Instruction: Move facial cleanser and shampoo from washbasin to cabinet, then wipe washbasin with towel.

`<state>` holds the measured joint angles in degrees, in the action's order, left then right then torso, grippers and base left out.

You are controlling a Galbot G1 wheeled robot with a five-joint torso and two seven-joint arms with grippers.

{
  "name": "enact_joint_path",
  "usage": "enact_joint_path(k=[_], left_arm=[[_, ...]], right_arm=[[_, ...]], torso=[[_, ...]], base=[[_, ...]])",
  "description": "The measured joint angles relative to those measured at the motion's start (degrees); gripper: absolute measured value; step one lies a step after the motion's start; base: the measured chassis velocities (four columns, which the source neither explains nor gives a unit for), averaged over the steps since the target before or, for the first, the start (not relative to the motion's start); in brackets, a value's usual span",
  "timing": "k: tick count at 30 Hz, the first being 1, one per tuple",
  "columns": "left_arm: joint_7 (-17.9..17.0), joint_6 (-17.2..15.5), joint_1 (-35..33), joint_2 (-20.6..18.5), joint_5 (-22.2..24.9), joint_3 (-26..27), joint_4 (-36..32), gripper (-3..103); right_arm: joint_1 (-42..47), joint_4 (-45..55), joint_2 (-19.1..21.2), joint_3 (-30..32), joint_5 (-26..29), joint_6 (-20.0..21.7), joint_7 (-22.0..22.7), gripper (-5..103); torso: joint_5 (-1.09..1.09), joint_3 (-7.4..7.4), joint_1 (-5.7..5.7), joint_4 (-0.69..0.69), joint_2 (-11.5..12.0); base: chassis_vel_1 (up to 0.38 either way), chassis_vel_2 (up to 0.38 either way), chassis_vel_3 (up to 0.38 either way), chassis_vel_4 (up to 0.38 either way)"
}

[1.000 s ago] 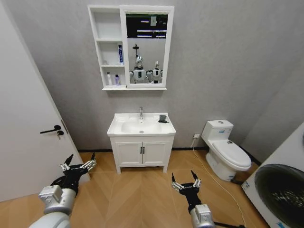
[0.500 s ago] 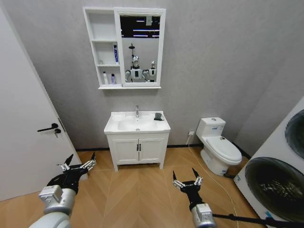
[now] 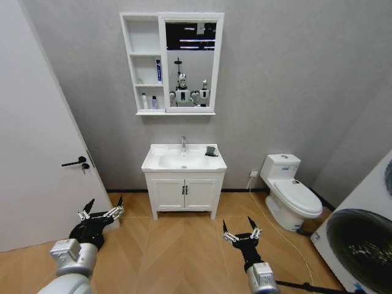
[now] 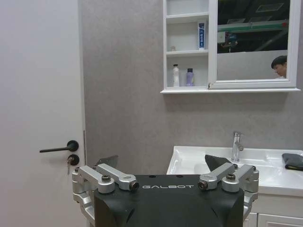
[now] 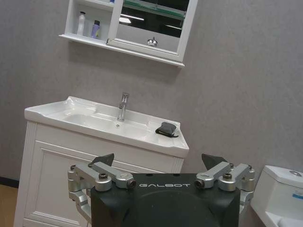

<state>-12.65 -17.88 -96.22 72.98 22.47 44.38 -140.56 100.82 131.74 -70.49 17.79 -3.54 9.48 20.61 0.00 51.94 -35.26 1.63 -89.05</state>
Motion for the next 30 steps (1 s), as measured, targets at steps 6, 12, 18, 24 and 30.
enact_joint_path(k=[6,12,18,24,30], left_arm=[[0.0,0.0,0.0,0.0,0.0,0.0,0.0,100],[0.0,0.0,0.0,0.0,0.0,0.0,0.0,100],[0.0,0.0,0.0,0.0,0.0,0.0,0.0,100],[0.0,0.0,0.0,0.0,0.0,0.0,0.0,100],[0.0,0.0,0.0,0.0,0.0,0.0,0.0,100]], right_arm=[[0.0,0.0,0.0,0.0,0.0,0.0,0.0,100],[0.0,0.0,0.0,0.0,0.0,0.1,0.0,100],[0.0,0.1,0.0,0.0,0.1,0.1,0.1,100],[0.0,0.1,0.0,0.0,0.1,0.1,0.1,100],[0.0,0.1,0.0,0.0,0.1,0.1,0.1,100]], torso=[[0.0,0.0,0.0,0.02,0.0],[0.0,0.0,0.0,0.02,0.0],[0.0,0.0,0.0,0.02,0.0],[0.0,0.0,0.0,0.03,0.0],[0.0,0.0,0.0,0.02,0.0]], base=[[0.0,0.0,0.0,0.0],[0.0,0.0,0.0,0.0],[0.0,0.0,0.0,0.0],[-0.017,-0.01,-0.011,-0.009],[-0.008,-0.002,-0.001,-0.006]])
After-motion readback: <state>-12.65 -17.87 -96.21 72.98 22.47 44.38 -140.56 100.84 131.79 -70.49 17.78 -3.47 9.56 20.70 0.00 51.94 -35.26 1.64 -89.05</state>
